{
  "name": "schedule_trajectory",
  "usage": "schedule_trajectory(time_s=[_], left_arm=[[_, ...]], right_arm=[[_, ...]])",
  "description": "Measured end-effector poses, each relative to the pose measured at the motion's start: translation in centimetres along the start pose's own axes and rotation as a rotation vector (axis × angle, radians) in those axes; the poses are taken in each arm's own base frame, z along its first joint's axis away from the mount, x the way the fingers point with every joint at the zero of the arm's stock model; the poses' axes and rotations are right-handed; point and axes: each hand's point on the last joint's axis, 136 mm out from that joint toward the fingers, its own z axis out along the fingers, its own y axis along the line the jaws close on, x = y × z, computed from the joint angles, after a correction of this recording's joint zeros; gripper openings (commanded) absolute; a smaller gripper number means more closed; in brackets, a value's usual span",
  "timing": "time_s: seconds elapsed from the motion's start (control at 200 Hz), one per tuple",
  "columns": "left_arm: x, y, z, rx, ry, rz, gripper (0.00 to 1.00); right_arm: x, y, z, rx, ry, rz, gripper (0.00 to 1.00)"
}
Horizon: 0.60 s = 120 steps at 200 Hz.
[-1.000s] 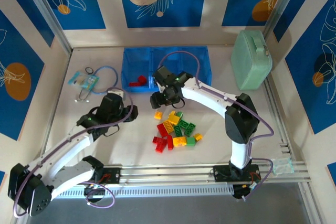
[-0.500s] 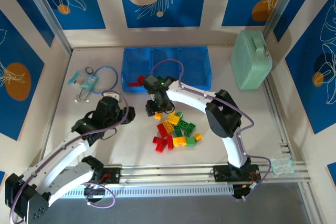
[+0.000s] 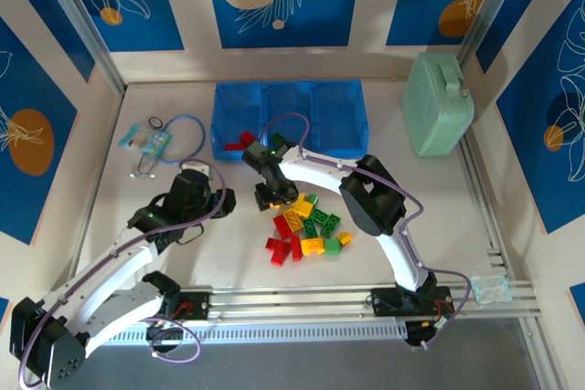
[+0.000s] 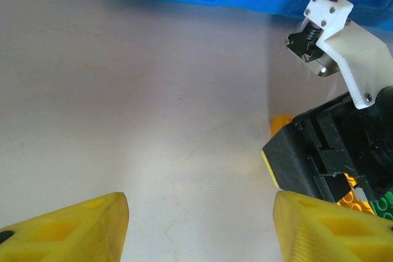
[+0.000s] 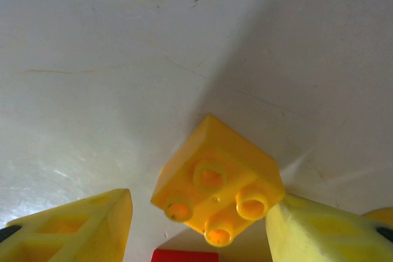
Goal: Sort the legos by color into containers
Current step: Pick up the lego from the center of the table.
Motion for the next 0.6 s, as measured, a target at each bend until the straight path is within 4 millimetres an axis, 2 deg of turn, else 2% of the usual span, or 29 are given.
schedule_trajectory(time_s=[0.075, 0.255, 0.41, 0.6], left_arm=[[0.04, 0.01, 0.03, -0.001, 0.001, 0.000, 0.63], [0.13, 0.08, 0.09, -0.002, 0.003, -0.008, 0.63], [0.17, 0.10, 0.12, -0.002, 0.003, -0.015, 0.63], [0.22, 0.11, 0.16, -0.003, 0.005, -0.014, 0.62]], right_arm=[[-0.03, -0.06, 0.30, 0.005, 0.003, 0.001, 0.55], [-0.37, -0.27, 0.36, 0.025, -0.006, 0.010, 0.41], [-0.62, -0.36, 0.27, 0.045, -0.019, 0.009, 0.36], [-0.82, -0.38, -0.30, 0.066, -0.034, 0.000, 0.36]])
